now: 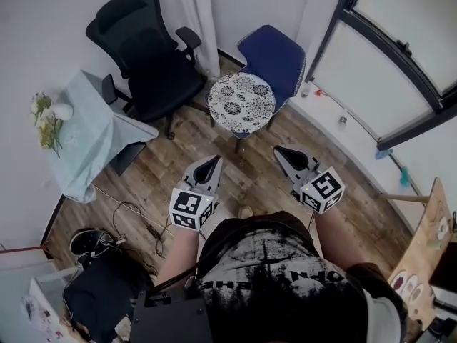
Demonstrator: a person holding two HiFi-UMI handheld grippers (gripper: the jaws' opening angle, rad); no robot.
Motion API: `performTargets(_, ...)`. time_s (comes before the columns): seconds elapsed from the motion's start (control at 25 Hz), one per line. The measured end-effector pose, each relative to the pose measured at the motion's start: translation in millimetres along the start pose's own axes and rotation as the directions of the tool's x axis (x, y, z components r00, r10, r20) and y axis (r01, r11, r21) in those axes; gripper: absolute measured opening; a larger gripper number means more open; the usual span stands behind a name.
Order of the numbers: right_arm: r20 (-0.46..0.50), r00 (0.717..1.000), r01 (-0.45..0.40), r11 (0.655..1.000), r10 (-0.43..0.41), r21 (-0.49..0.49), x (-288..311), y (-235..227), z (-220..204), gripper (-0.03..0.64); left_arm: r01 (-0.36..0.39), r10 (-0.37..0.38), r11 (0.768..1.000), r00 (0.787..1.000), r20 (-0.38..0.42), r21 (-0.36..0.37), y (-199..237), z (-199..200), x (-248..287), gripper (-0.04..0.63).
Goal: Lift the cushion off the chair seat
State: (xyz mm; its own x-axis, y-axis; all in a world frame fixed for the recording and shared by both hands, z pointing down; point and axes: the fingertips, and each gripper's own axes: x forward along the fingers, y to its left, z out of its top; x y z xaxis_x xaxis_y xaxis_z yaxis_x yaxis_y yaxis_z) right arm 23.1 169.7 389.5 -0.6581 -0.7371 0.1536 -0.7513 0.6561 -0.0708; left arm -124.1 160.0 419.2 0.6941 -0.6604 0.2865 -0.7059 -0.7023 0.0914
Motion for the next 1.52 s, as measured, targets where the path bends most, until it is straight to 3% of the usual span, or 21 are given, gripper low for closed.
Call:
performTargets(0.72, -0.056, 0.998, -0.005, 0.999, 0.007, 0.032, 51, -26, -19, 0.017, 0.024, -0.025, 0.999, 0.999, -0.033, -0.034, 44, -8, 37, 0.012)
performTargets(1.08, -0.096, 0.991, -0.098, 0.995, 0.094, -0.037, 100, -74, -22, 0.017, -0.035, 0.034, 0.998, 0.999, -0.042, -0.042, 73, 7, 91, 0.012)
performTargets(1.52, -0.109, 0.965, -0.245, 0.968, 0.239, -0.052, 153, -161, 8, 0.018, -0.157, 0.154, 0.984, 0.987, -0.049, -0.081, 107, 41, 172, 0.012)
